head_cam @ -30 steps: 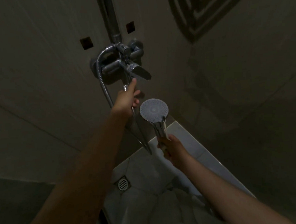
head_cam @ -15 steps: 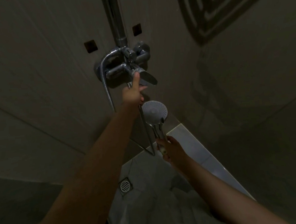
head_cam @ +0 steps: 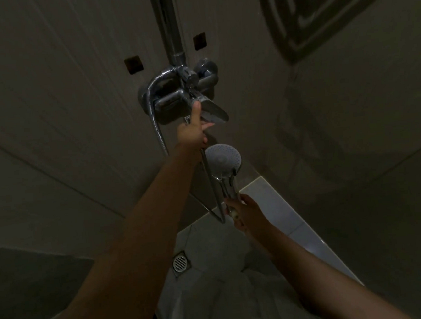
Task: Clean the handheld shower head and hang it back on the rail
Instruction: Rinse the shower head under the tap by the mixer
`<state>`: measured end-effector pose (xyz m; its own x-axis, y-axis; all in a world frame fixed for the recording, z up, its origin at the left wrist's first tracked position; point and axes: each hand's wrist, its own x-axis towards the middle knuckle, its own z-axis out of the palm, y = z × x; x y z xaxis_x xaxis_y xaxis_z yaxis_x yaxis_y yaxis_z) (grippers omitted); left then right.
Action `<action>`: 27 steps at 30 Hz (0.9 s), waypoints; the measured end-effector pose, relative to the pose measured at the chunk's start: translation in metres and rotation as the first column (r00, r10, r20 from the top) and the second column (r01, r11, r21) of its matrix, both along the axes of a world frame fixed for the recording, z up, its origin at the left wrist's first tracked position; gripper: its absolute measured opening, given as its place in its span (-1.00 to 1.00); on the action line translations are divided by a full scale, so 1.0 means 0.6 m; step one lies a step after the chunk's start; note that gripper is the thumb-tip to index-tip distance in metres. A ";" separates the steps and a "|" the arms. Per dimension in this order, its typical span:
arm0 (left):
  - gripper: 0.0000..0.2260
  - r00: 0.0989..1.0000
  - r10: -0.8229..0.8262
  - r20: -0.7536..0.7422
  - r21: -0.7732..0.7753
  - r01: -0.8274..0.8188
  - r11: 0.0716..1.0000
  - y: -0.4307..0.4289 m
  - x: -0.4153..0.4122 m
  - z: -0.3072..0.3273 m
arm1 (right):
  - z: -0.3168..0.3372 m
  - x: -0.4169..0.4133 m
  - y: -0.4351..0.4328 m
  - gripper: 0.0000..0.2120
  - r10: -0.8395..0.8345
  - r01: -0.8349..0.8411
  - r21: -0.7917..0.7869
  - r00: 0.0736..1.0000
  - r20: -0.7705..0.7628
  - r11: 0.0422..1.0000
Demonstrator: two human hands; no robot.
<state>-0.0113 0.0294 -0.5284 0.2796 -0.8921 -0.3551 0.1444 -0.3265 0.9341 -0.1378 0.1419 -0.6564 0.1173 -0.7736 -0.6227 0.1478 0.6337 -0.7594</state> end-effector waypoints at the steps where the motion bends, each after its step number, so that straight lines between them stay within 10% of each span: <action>1: -0.46 1.000 -0.001 0.002 0.000 0.001 1.000 0.000 0.000 0.000 | -0.001 0.000 0.001 -0.59 0.015 -0.015 -0.006 1.000 -0.018 1.000; 27: -0.48 0.998 -0.013 -0.054 0.009 0.013 1.000 -0.001 0.003 0.002 | 0.020 0.012 0.003 -0.58 0.062 -0.063 -0.030 0.997 -0.040 0.998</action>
<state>-0.0096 0.0288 -0.5274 0.2482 -0.8920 -0.3778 0.1897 -0.3376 0.9220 -0.1307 0.1436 -0.6446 0.1420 -0.7846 -0.6035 0.0788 0.6167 -0.7832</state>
